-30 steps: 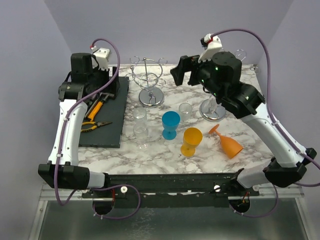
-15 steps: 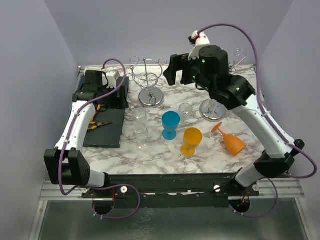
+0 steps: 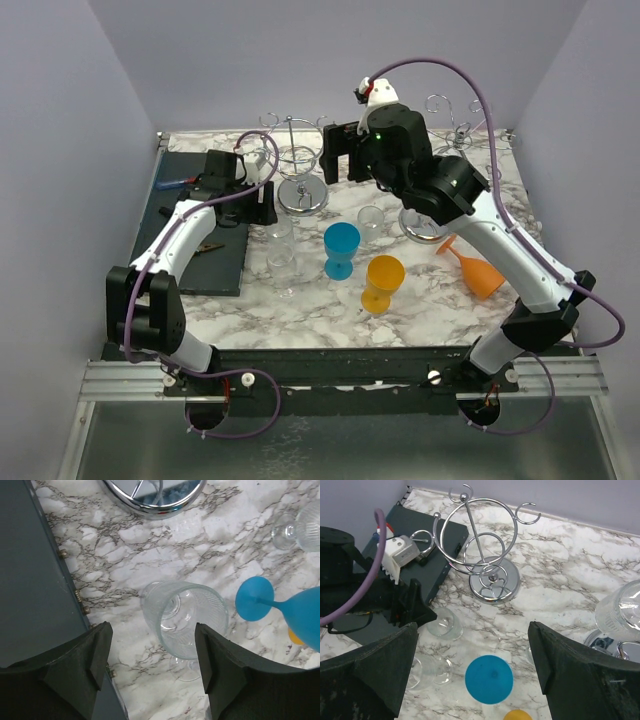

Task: Place the wine glass upside down on the wine glass rack
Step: Pick up the wine glass at the center of the board.

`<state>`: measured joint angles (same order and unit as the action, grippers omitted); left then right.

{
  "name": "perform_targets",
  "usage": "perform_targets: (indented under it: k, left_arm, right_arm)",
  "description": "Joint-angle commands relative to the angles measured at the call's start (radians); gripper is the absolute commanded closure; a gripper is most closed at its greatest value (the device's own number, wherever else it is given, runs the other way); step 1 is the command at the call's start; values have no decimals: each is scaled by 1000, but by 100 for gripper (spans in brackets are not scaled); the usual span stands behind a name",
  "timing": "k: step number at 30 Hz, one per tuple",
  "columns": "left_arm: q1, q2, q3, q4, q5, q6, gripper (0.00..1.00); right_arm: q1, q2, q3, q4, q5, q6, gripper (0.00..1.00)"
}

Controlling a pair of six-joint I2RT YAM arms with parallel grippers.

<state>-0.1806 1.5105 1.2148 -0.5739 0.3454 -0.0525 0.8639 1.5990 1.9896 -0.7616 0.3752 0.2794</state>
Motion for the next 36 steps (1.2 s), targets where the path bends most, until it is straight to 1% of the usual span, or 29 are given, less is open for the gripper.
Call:
perform_targets:
  k: [1,9,14,19,21,24,25,32,36]
  left_arm:
    - [4,8,-54,84,-67,25,28]
    - [4,33,-92,126,-38,39,37]
    - [3,14,-124,141,-3,47,37]
    - [-5,-50,-185,193,23,80,33]
    - [-5,-94,-214,226,36,91,28]
    - [-5,-125,-209,242,48,103,13]
    - [-4,-129,-196,242,49,103,11]
    - [-3,-143,-122,252,63,84,10]
    - [11,-180,-155,279,57,85,13]
  right_arm:
    - [43,16,41,-19,75,-9,2]
    - [73,17,9,-11,109,19,4]
    - [76,-15,-34,-2,121,37,4]
    - [77,-30,-54,5,132,40,4]
    - [77,-34,-54,6,142,40,4]
    - [77,-43,-62,7,156,38,3]
    - [76,-46,-65,10,158,38,3]
    - [76,-51,-82,15,170,41,3]
    - [76,-75,-124,39,178,42,3]
